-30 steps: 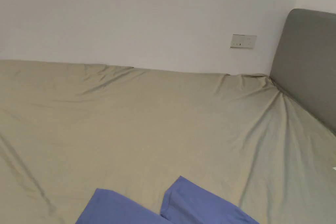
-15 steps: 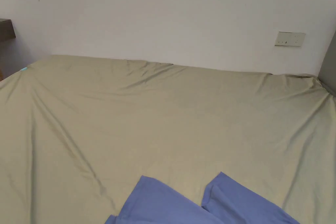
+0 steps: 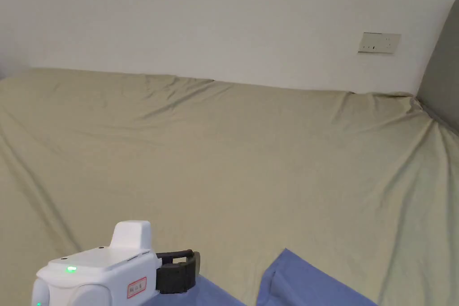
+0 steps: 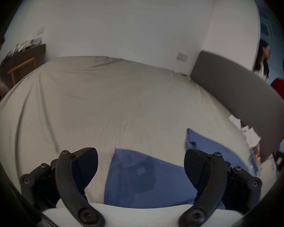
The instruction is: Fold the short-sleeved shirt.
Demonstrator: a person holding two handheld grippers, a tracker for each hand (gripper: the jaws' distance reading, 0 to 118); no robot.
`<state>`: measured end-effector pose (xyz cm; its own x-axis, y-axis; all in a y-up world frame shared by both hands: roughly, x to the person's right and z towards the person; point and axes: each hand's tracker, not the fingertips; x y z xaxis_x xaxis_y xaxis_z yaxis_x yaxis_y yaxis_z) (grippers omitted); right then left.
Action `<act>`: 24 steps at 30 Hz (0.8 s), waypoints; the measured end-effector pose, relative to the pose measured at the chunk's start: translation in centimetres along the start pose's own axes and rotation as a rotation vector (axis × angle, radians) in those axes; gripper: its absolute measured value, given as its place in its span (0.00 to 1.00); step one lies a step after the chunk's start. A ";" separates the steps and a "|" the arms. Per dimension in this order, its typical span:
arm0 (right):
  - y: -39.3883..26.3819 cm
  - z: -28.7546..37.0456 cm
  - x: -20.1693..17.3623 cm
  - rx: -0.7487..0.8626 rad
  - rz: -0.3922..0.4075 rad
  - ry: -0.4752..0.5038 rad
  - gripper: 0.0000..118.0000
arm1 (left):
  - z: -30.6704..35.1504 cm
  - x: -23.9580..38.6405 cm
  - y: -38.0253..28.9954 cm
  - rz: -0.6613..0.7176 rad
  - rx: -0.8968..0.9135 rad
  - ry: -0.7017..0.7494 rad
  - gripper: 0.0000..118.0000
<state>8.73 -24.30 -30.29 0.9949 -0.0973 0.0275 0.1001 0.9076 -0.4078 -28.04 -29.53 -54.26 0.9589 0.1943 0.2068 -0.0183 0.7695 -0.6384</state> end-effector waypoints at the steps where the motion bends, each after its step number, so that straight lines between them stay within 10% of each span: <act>1: 0.0 -0.4 0.2 -0.009 -0.001 -0.017 0.01 | -1.6 0.1 0.3 -0.033 -0.032 0.004 0.92; 10: 0.0 -3.0 1.0 -0.047 -0.010 -0.047 0.01 | -9.2 -0.8 -2.7 -0.149 -0.181 0.069 0.61; 13: -0.2 -3.6 0.9 -0.061 -0.009 -0.034 0.01 | -8.0 0.4 -2.5 -0.178 -0.195 0.034 0.06; 24: 0.8 -6.7 5.1 -0.134 0.120 -0.067 0.08 | -0.6 2.5 -2.4 -0.123 -0.102 -0.077 0.03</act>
<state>13.79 -26.78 -36.59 0.9987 0.0403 0.0302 -0.0182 0.8480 -0.5296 -25.46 -31.25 -52.65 0.9274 0.1516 0.3420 0.1305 0.7257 -0.6755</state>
